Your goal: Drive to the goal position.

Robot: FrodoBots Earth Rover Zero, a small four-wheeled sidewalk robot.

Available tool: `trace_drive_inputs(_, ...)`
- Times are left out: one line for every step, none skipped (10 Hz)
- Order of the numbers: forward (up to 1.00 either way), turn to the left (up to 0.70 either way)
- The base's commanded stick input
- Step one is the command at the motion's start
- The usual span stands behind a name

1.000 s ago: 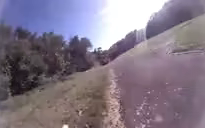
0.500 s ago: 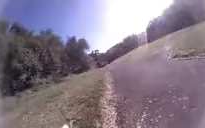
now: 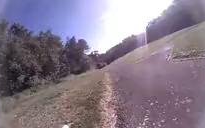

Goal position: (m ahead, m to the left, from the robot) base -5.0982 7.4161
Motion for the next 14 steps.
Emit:
trace_drive_inputs(0.07,0.0)
trace_drive_inputs(0.07,0.0)
trace_drive_inputs(0.07,0.0)
trace_drive_inputs(0.07,0.0)
trace_drive_inputs(0.07,0.0)
trace_drive_inputs(0.06,0.0)
trace_drive_inputs(0.07,0.0)
trace_drive_inputs(0.07,0.0)
trace_drive_inputs(0.05,0.0)
trace_drive_inputs(0.03,0.0)
trace_drive_inputs(0.0,0.0)
trace_drive_inputs(0.02,0.0)
trace_drive_inputs(0.04,0.0)
trace_drive_inputs(0.05,0.0)
